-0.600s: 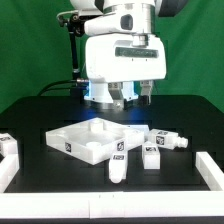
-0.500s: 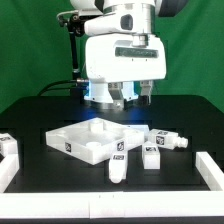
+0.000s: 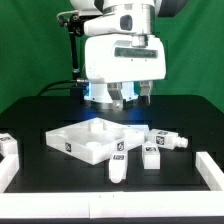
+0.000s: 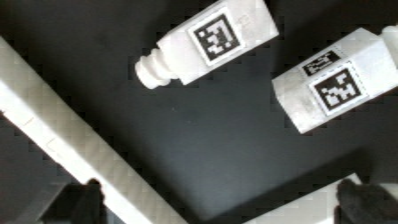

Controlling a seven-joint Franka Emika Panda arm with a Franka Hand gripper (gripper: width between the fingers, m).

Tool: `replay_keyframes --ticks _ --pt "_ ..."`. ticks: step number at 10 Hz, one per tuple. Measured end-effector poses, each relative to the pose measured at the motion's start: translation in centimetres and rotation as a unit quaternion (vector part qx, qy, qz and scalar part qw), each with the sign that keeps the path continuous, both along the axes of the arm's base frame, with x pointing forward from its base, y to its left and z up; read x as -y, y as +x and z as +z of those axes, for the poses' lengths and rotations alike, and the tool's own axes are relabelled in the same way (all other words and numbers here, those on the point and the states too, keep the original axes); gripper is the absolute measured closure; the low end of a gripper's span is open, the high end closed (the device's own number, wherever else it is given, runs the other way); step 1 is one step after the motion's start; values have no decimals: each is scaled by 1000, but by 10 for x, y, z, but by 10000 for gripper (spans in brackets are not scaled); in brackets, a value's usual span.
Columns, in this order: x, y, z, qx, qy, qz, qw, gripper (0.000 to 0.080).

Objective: Assemble one leg

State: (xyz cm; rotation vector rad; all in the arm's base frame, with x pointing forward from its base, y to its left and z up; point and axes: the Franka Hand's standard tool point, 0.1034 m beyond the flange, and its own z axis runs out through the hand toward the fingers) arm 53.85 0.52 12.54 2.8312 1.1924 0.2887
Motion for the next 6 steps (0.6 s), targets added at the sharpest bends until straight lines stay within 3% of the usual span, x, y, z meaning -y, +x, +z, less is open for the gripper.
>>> replay_keyframes --ticks 2,3,4,6 --pt "7 4 -15 -32 38 -153 987 150" --pt "19 7 -20 -70 47 -152 985 150" --pt "22 14 -17 -60 48 -157 985 150" --pt "20 11 -18 -62 48 -156 985 150"
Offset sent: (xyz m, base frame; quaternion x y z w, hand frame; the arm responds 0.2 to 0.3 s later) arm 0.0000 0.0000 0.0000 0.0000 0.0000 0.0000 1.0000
